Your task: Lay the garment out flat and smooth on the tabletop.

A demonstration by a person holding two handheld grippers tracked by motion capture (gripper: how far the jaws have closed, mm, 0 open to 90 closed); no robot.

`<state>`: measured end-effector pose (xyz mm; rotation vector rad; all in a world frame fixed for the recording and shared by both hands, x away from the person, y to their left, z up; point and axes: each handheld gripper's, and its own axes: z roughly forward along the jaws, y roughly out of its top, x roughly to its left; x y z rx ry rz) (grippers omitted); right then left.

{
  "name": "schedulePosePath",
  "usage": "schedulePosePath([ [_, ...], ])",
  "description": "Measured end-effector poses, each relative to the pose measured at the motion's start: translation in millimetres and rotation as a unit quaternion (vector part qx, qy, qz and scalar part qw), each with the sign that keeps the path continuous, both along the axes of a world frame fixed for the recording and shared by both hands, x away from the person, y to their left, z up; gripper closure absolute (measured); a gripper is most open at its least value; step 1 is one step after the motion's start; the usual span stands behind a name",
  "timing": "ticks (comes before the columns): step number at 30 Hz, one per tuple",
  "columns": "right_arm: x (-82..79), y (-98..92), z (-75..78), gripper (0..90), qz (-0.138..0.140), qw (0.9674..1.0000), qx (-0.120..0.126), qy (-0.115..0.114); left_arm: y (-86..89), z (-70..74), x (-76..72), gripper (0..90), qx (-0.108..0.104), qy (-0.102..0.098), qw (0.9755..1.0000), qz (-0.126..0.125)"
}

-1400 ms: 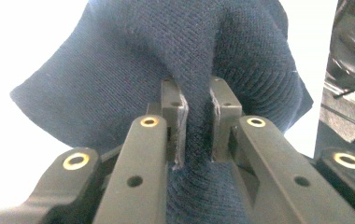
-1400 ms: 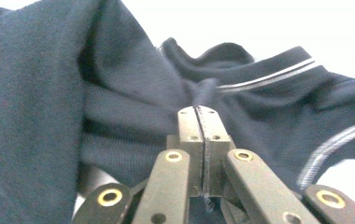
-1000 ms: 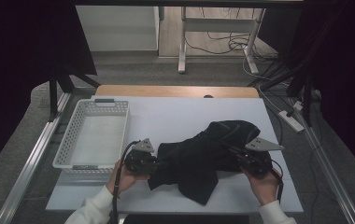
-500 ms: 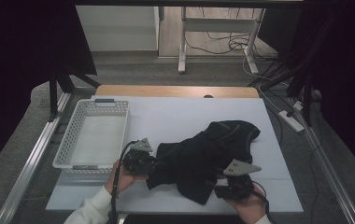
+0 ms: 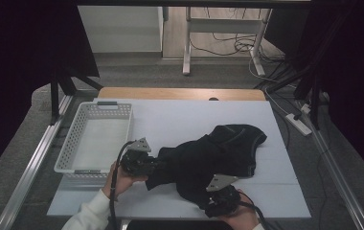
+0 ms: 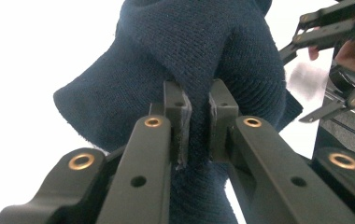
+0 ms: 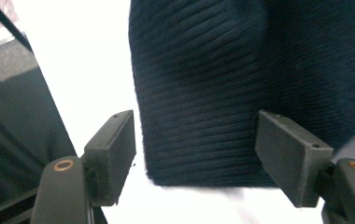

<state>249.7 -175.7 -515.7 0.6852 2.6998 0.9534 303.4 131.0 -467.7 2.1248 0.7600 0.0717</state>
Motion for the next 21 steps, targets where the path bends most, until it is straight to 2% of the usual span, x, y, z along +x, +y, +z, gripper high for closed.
schedulePosePath([
  [2, -2.3, 4.0, -4.9, 28.7, 0.004, 0.9998, -0.013, -0.018, 0.3, 0.3, 0.3, 80.9, 0.000, 0.000, 1.0000, 0.000],
  [4, -4.1, 5.0, -5.5, 34.9, 0.004, 0.9991, -0.023, -0.035, 0.6, 0.7, 0.4, 80.9, 0.001, 0.000, 1.0000, 0.000],
  [6, -3.5, 2.7, -3.4, 51.6, -0.003, 0.9989, -0.026, -0.040, 1.0, 0.9, 0.5, 81.0, 0.001, 0.000, 1.0000, 0.000],
  [7, -3.2, 0.2, -1.1, 63.1, 0.002, 0.9987, -0.029, -0.042, 1.2, 0.9, 0.8, 81.0, 0.001, 0.000, 1.0000, 0.001],
  [9, -2.1, -4.9, 4.3, 79.1, 0.007, 0.9993, -0.012, -0.035, 2.2, 1.6, 1.0, 81.0, -0.001, 0.001, 1.0000, 0.004],
  [11, 0.4, -14.1, 17.5, 82.5, -0.005, 0.9985, 0.001, -0.054, 4.2, 3.6, 1.5, 81.0, -0.003, -0.001, 1.0000, 0.006],
  [15, 6.5, -39.6, 54.6, 84.0, -0.038, 0.9937, 0.058, -0.088, 8.2, 10.3, 2.4, 81.1, -0.016, -0.006, 0.9998, 0.009],
  [17, 7.2, -52.8, 76.8, 84.2, -0.054, 0.9886, 0.084, -0.113, 9.8, 14.3, 2.2, 81.1, -0.020, -0.009, 0.9997, 0.011],
  [21, 4.8, -68.7, 110.5, 84.3, -0.063, 0.9804, 0.114, -0.148, 12.1, 24.7, 0.4, 81.2, -0.039, -0.017, 0.9991, 0.003],
])
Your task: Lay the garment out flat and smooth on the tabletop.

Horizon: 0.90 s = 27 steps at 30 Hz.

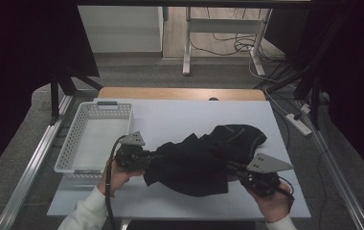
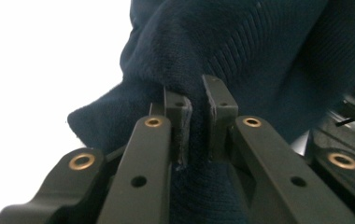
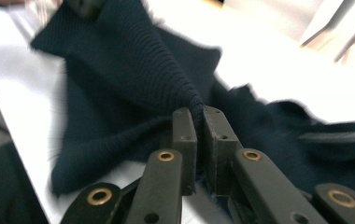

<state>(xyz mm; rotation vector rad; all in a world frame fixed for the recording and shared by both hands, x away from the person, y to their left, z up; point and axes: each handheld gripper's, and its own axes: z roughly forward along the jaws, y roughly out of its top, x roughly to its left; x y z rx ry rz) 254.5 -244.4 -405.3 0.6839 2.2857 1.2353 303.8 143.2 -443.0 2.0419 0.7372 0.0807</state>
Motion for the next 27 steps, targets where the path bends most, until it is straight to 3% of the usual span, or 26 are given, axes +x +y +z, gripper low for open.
schedulePosePath([
  [2, -2.9, -3.7, 16.3, 84.3, 0.003, 0.9998, 0.007, -0.018, -1.6, 3.1, -1.8, 81.3, -0.001, -0.003, 1.0000, -0.006],
  [4, -4.6, -2.2, 20.7, 84.1, 0.009, 0.9997, 0.005, -0.022, -4.4, 2.9, -4.0, 81.1, 0.011, -0.005, 0.9999, -0.012],
  [6, -3.7, 1.1, 15.0, 83.7, 0.011, 0.9998, -0.003, -0.016, -5.2, -1.5, -3.9, 80.5, 0.019, 0.002, 0.9997, -0.013],
  [11, 5.6, 2.0, -22.6, 81.8, 0.019, 0.9986, -0.017, 0.046, -5.3, -15.5, -0.7, 76.1, 0.040, 0.016, 0.9990, -0.014],
  [14, 5.5, 1.6, -38.3, 70.9, 0.016, 0.9977, -0.022, 0.063, -6.6, -19.4, 0.4, 66.2, 0.049, 0.015, 0.9987, -0.008],
  [17, 3.6, -1.3, -39.5, 53.5, 0.006, 0.9976, -0.017, 0.066, -8.1, -18.6, -0.1, 54.7, 0.047, 0.013, 0.9988, -0.006],
  [21, 0.2, -3.0, -35.1, 48.5, 0.005, 0.9974, -0.006, 0.072, -13.7, -18.4, -2.6, 48.2, 0.054, 0.007, 0.9985, -0.006],
  [27, -3.9, 4.5, -54.3, 42.0, 0.019, 0.9940, -0.039, 0.100, -15.8, -20.5, -6.5, 46.1, 0.060, 0.007, 0.9981, -0.012],
])
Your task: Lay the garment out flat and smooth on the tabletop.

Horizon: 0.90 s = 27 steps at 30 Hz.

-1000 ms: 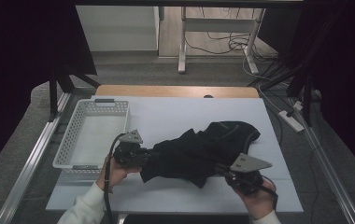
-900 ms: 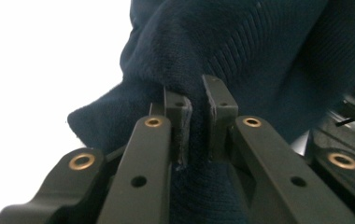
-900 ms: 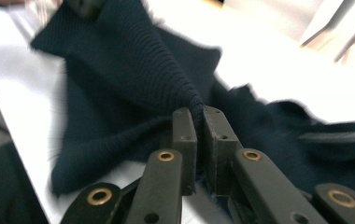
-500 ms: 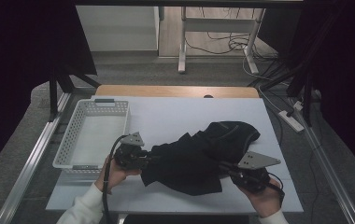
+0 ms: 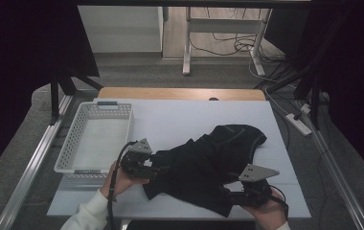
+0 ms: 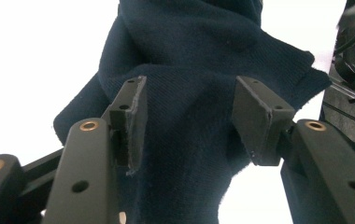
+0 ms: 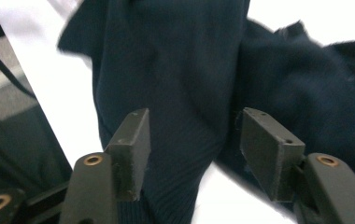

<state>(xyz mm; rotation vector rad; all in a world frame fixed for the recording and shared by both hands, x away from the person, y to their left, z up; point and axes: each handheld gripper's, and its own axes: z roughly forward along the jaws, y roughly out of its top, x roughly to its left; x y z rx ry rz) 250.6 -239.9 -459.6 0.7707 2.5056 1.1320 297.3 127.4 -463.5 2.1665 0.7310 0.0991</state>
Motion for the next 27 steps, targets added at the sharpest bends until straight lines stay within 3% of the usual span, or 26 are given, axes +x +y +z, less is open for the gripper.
schedulePosePath([
  [6, 1.5, -5.1, -25.7, 39.4, -0.012, 0.9991, -0.023, 0.033, 2.7, -8.8, -1.9, 45.5, 0.016, 0.006, 0.9998, 0.010],
  [12, 4.0, 3.5, -46.1, 40.5, -0.005, 0.9972, -0.044, 0.061, -0.6, -18.2, -3.7, 49.5, 0.032, 0.015, 0.9993, 0.010],
  [18, 7.9, 8.4, -53.6, 57.3, 0.003, 0.9969, -0.043, 0.066, -5.5, -26.2, -2.0, 60.6, 0.041, 0.024, 0.9988, 0.005],
  [22, 6.6, 7.3, -52.7, 77.8, 0.012, 0.9972, -0.037, 0.064, -5.5, -30.1, -2.3, 77.6, 0.042, 0.033, 0.9986, 0.003],
  [27, -7.9, 5.1, -47.4, 81.8, 0.039, 0.9961, -0.038, 0.069, -0.1, -29.1, -13.5, 81.9, 0.037, 0.034, 0.9987, -0.008],
])
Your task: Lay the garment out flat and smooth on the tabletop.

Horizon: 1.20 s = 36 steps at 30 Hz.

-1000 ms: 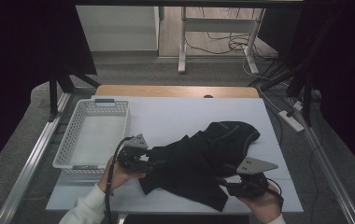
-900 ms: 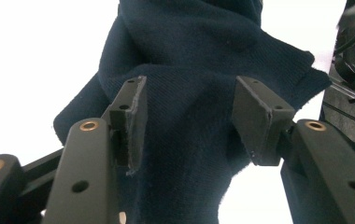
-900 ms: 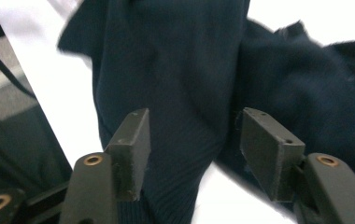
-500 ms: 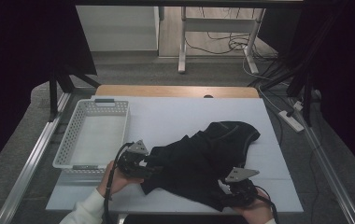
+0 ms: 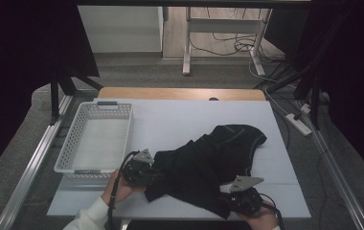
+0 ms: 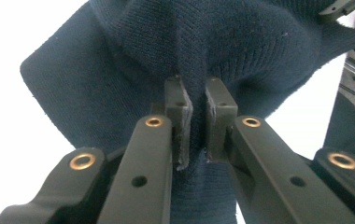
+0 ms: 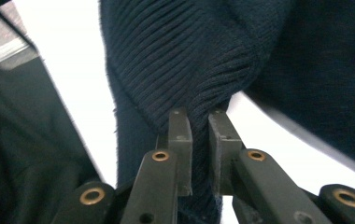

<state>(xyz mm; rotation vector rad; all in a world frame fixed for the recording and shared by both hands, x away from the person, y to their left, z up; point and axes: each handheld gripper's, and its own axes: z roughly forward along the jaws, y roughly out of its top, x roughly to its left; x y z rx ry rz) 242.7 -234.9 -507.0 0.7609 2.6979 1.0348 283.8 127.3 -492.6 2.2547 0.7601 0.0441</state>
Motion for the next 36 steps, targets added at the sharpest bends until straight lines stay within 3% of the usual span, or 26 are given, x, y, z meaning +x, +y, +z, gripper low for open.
schedulePosePath([
  [8, -39.5, -0.6, 2.9, 82.0, 0.036, 0.9992, 0.009, 0.013, 1.3, 4.1, -28.7, 82.8, -0.003, -0.001, 0.9996, -0.029],
  [11, -47.3, -4.7, 3.6, 81.0, 0.034, 0.9993, 0.014, 0.011, -0.2, 4.6, -36.7, 82.9, -0.003, -0.002, 0.9992, -0.039],
  [13, -47.1, -8.9, 7.1, 73.7, 0.019, 0.9995, 0.024, 0.004, -1.4, 5.1, -38.8, 82.2, -0.007, -0.004, 0.9991, -0.042],
  [15, -45.0, -12.4, 13.0, 57.5, -0.002, 0.9994, 0.031, -0.012, -1.7, 6.7, -37.5, 73.7, -0.013, -0.010, 0.9992, -0.036],
  [17, -38.4, -18.0, 23.1, 49.5, -0.028, 0.9981, 0.044, -0.033, -2.4, 8.8, -35.1, 55.2, -0.020, -0.012, 0.9993, -0.030],
  [18, -35.5, -19.7, 26.7, 45.5, -0.038, 0.9973, 0.048, -0.040, -3.2, 11.1, -33.0, 52.3, -0.023, -0.019, 0.9992, -0.026],
  [21, -20.3, -25.9, 39.7, 41.9, -0.068, 0.9937, 0.062, -0.065, -6.2, 16.9, -27.3, 40.7, -0.028, -0.030, 0.9991, -0.011],
  [26, 26.6, -27.4, 50.1, 39.5, -0.119, 0.9871, 0.060, -0.090, -11.3, 23.7, -17.3, 37.3, -0.032, -0.041, 0.9986, 0.004],
  [30, 69.4, -26.8, 42.4, 36.7, -0.161, 0.9821, 0.048, -0.084, -13.3, 26.4, -10.6, 36.3, -0.033, -0.045, 0.9984, 0.010],
  [33, 96.9, -26.5, 31.6, 34.9, -0.201, 0.9751, 0.025, -0.090, -13.0, 27.4, -6.6, 35.9, -0.033, -0.047, 0.9982, 0.014],
  [34, 106.7, -27.9, 26.6, 35.0, -0.213, 0.9733, 0.030, -0.079, -12.7, 27.7, -5.3, 35.8, -0.033, -0.048, 0.9982, 0.015],
  [36, 117.4, -27.5, 18.6, 39.2, -0.214, 0.9745, 0.043, -0.053, -12.5, 28.3, -3.0, 35.5, -0.032, -0.049, 0.9981, 0.017],
])
